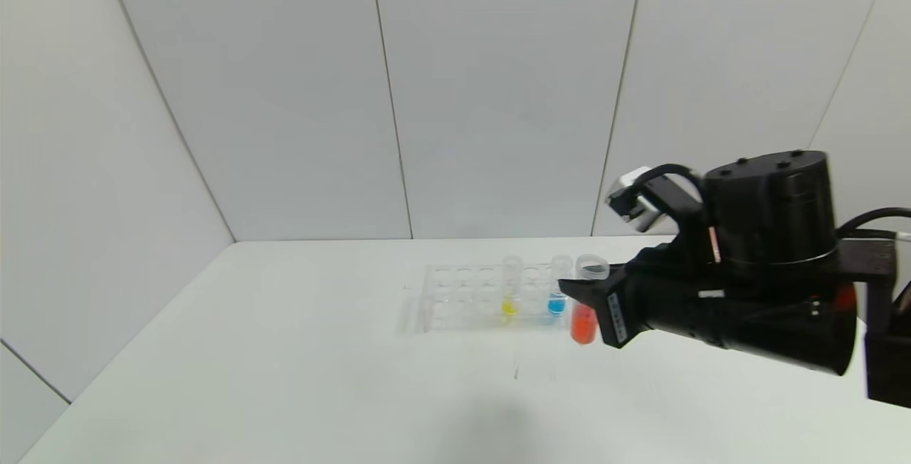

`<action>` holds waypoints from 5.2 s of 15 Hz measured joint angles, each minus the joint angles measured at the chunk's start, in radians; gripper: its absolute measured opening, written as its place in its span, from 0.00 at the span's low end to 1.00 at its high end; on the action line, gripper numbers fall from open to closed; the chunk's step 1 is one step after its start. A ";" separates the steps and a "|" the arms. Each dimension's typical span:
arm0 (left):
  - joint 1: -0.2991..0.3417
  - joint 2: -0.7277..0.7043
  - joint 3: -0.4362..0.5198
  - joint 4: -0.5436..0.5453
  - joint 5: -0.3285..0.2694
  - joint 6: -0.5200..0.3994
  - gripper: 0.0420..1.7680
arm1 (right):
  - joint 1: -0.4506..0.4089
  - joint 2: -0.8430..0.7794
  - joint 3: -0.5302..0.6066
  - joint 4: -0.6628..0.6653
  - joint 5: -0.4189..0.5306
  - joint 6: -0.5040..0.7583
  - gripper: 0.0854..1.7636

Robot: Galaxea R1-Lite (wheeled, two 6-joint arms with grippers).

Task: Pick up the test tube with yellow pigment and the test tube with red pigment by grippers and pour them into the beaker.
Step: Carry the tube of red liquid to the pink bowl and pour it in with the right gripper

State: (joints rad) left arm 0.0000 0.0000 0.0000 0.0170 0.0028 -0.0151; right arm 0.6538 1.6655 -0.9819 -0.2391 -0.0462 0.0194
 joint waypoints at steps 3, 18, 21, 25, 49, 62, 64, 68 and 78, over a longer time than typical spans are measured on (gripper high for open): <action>0.000 0.000 0.000 0.000 0.000 0.000 0.97 | -0.184 -0.110 0.067 0.017 0.189 -0.077 0.26; 0.000 0.000 0.000 0.000 0.000 0.000 0.97 | -0.786 0.087 -0.267 0.250 0.656 -0.438 0.26; 0.000 0.000 0.000 0.000 0.000 0.000 0.97 | -0.808 0.171 -0.438 0.425 0.656 -0.465 0.26; 0.000 0.000 0.000 0.000 0.000 0.000 0.97 | -0.841 0.254 -0.641 0.657 0.654 -0.582 0.26; 0.000 0.000 0.000 0.000 0.000 0.000 0.97 | -0.759 0.447 -1.012 1.054 0.226 -1.063 0.26; 0.000 0.000 0.000 0.000 0.000 0.000 0.97 | -0.696 0.448 -1.016 1.100 0.037 -1.059 0.26; 0.000 0.000 0.000 0.000 0.000 0.000 0.97 | -0.690 0.449 -1.016 1.100 0.033 -1.057 0.26; 0.000 0.000 0.000 0.000 0.000 0.000 0.97 | -0.671 0.451 -1.016 1.092 -0.013 -1.057 0.26; 0.000 0.000 0.000 0.000 0.000 0.000 0.97 | -0.635 0.463 -1.018 1.098 -0.132 -1.067 0.26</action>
State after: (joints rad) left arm 0.0000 0.0000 0.0000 0.0170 0.0028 -0.0151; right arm 0.0187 2.1287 -2.0002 0.8585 -0.1781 -1.0477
